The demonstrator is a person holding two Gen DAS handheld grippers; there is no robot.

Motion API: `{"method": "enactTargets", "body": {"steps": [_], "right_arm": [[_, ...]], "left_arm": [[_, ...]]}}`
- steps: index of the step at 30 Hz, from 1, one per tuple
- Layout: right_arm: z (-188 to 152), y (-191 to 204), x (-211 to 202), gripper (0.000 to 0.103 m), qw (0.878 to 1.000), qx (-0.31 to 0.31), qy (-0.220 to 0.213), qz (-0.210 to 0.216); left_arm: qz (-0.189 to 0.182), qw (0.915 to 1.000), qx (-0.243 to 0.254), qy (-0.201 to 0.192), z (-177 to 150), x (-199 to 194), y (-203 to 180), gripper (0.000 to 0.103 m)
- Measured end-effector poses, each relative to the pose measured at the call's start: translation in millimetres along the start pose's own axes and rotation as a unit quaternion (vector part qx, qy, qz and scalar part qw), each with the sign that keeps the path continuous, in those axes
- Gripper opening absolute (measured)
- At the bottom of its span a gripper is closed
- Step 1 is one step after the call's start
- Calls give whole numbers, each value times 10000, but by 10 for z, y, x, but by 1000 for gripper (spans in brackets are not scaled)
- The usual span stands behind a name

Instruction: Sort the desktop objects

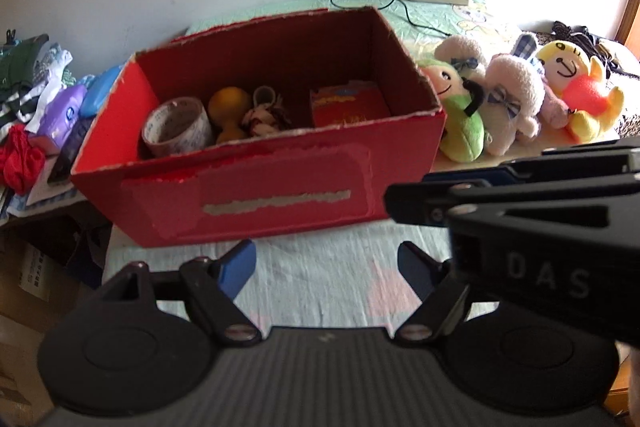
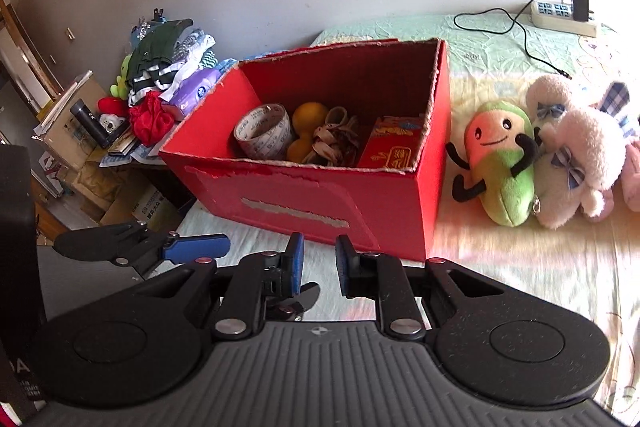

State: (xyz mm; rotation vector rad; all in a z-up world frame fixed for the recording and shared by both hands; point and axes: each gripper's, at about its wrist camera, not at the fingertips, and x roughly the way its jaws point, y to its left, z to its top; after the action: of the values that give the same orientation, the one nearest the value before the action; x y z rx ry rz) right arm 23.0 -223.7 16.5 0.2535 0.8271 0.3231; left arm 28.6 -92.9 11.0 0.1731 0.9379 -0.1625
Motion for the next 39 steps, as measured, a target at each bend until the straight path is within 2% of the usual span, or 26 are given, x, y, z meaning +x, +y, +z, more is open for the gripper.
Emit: {"method": "enactTargets", "body": {"steps": [6, 14, 19, 30, 39], "right_arm": [[-168, -121, 71, 18, 9989, 275, 238, -299], [-269, -23, 187, 18, 9961, 416, 486, -600], [-247, 149, 305, 18, 9946, 491, 544, -736], [-164, 599, 561, 18, 9941, 532, 399, -859], [-36, 861, 632, 18, 9940, 586, 195, -899]], "left_arm": [[133, 9981, -219, 565, -153, 144, 66, 75], [467, 9948, -294, 855, -205, 183, 248, 76], [400, 9927, -400, 1070, -199, 252, 526, 76], [336, 9945, -263, 960, -170, 275, 1057, 82], [266, 9965, -85, 794, -48, 239, 1324, 85]]}}
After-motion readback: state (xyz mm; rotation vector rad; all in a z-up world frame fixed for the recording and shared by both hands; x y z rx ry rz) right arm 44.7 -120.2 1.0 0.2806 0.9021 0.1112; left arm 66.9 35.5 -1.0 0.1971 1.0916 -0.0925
